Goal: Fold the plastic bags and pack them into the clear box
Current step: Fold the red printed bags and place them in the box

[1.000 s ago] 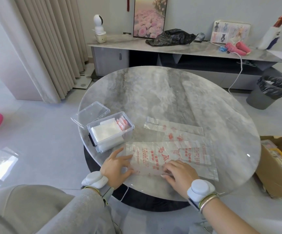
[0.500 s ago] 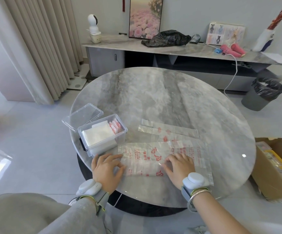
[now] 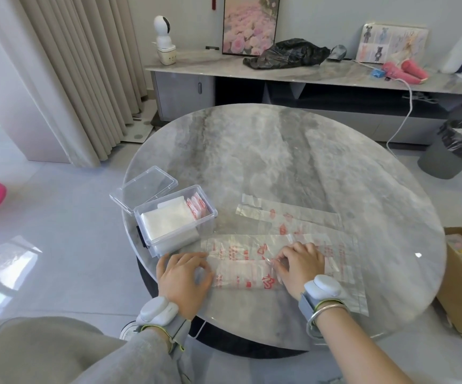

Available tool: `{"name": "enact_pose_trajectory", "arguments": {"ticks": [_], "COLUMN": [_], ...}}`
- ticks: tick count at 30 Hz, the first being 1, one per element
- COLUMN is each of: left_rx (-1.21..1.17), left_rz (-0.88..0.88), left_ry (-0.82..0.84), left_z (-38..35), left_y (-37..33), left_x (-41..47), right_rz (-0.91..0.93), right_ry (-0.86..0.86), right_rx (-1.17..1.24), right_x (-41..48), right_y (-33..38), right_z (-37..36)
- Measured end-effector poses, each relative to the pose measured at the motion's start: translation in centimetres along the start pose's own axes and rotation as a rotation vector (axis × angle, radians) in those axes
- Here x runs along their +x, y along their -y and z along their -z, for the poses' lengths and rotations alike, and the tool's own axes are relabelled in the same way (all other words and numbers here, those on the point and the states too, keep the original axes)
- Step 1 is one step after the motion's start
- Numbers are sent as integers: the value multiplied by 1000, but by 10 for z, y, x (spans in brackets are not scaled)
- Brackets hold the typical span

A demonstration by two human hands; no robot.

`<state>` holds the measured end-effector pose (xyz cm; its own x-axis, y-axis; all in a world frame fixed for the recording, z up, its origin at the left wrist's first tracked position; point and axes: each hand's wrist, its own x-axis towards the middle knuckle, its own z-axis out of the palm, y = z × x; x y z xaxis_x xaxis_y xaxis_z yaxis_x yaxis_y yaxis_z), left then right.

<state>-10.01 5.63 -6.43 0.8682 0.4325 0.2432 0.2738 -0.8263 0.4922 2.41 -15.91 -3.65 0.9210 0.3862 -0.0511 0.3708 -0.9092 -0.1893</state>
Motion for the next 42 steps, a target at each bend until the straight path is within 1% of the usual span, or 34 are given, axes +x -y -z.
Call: {"name": "enact_pose_trajectory", "arguments": {"ticks": [3, 4, 5, 7, 9, 11, 13, 16, 20, 22, 25, 27, 29, 31, 34, 36, 37, 38, 39, 42], "left_rx": [28, 34, 46, 79, 140, 179, 210, 246, 228, 228, 226, 236, 244, 244, 239, 236, 234, 230, 226, 211], "left_rz": [-14, -61, -142, -355, -567, -680, -708, -720, -714, -714, -720, -725, -723, -725, -730, -724, -722, -723, -726, -746], "left_ry": [21, 18, 10, 64, 194, 333, 401, 410, 431, 447, 457, 453, 460, 454, 457, 466, 471, 467, 459, 442], "left_z": [1, 1, 3, 5, 4, -2, -6, -9, -8, -8, -9, -10, -10, -10, -10, -10, -10, -10, -10, -10], "left_y": [0, 0, 1, -4, -7, -5, 0, 3, 3, 2, 2, 2, 4, 5, 5, 5, 4, 4, 3, 0], "left_x": [-2, -2, -3, -4, -7, -14, -19, -22, -21, -20, -19, -19, -19, -19, -19, -19, -19, -18, -18, -15], "right_rz": [-28, -30, -31, -34, -28, -24, -15, -18, -14, 2, 34, 73, 81, -14, -197, -296, -310, -285, -227, 35], "right_ry": [-8, -7, -4, -1, -4, -10, -22, -11, -23, -88, -256, -247, -183, -135, -108, -138, -168, -192, -179, -71], "right_rx": [-32, -42, -52, -70, -81, -84, -73, -95, -99, -74, -34, -19, -57, -79, -76, -24, 7, 32, 54, 71], "right_x": [3, 4, 5, 6, 6, 6, 6, 5, 4, 3, -5, -21, -33, -37, -34, -30, -29, -25, -19, 10], "right_y": [4, 5, 6, 6, 6, 6, 5, 3, 4, 4, 8, 16, 18, 8, -20, -28, -27, -24, -19, 2], "right_z": [-2, -2, -4, -5, -5, -5, -5, -6, -6, -6, -14, -27, -43, -49, -44, -38, -32, -27, -18, 3]}}
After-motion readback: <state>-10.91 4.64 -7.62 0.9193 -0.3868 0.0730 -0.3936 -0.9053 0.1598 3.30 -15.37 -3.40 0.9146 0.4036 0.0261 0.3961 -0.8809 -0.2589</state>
